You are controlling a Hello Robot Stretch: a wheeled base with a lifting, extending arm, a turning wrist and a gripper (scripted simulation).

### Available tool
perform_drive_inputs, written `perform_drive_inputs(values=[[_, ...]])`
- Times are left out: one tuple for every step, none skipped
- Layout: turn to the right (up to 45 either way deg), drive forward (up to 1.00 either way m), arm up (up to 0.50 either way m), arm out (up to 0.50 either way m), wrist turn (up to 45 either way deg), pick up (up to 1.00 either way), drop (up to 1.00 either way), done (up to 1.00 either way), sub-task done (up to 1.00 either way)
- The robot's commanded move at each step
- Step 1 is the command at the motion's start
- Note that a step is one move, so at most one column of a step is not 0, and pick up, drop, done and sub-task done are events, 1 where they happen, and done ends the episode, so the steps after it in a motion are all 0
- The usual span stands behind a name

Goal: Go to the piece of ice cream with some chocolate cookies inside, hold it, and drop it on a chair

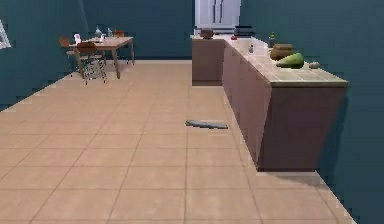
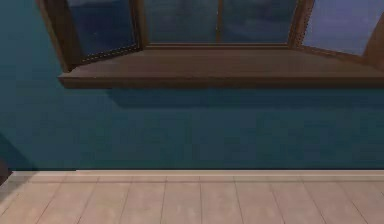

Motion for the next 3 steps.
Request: perform_drive_inputs(values=[[0.0,1.00,0.00,0.00,0.0,0.00,0.00,0.00,0.00],[0.0,0.35,0.00,0.00,0.0,0.00,0.00,0.00,0.00],[0.0,1.00,0.00,0.00,0.0,0.00,0.00,0.00,0.00]])
